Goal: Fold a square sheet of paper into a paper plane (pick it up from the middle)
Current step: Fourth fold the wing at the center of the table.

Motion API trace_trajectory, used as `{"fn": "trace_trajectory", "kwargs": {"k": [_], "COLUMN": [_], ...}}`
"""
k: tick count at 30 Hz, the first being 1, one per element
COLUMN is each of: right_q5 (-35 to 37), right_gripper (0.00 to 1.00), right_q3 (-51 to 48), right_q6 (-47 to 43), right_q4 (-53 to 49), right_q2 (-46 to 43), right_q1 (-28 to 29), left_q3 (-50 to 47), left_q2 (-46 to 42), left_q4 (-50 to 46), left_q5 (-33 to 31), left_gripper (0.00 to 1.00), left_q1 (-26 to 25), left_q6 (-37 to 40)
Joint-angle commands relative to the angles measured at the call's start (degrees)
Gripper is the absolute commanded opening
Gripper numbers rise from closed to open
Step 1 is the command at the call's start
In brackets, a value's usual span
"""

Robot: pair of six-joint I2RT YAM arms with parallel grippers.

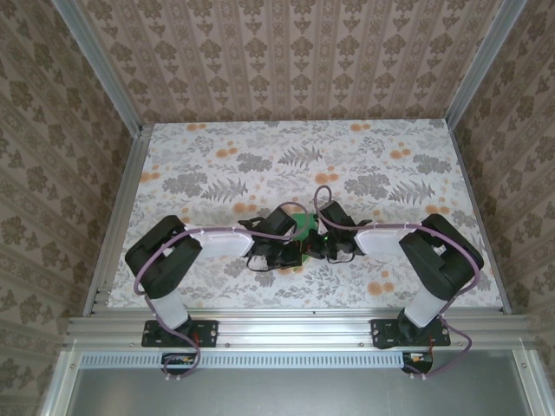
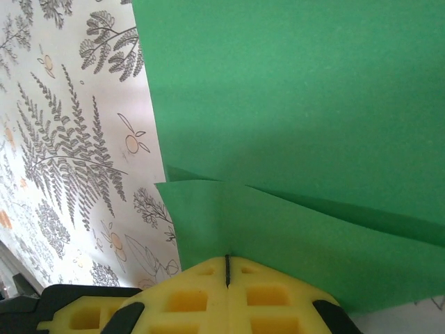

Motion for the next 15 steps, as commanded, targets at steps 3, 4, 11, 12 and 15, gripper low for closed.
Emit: {"fn": "trace_trajectory", "kwargs": {"k": [3,4,11,12,15], "right_q5": [-1.02,-1.37,-5.32,-5.49,-5.62], "right_gripper": [0.0,0.0,0.01,0.01,0.01], "right_q3": [-4.98,-5.45,-6.24,-6.05,-5.62], "right_q6": [-0.21,-0.68,-2.58,-3.0,-4.13], "right_q4": [4.59,5.62,10.12,10.05,9.37], "right_q2": [3.06,3.19,5.1,5.17,4.87], "right_q1": [-2.07,-2.6,-7.08,-7.68,-9.46], "left_q3": [-2.42,-2.51,-3.49,-3.58,-4.1], "left_q2": [2.34,2.47,3.46,3.63,4.06], "left_q4": [-3.64,-3.71,-5.7,-5.98,-6.34], "left_q5": [-1.68,-1.61,-1.69,-1.69,-1.78], "left_gripper": [0.0,0.0,0.0,0.0,0.0], "left_q1": [0.8,0.89,1.31,1.25,1.25], "left_q6": [-1.36,-1.38,-0.1,0.09,0.45]}}
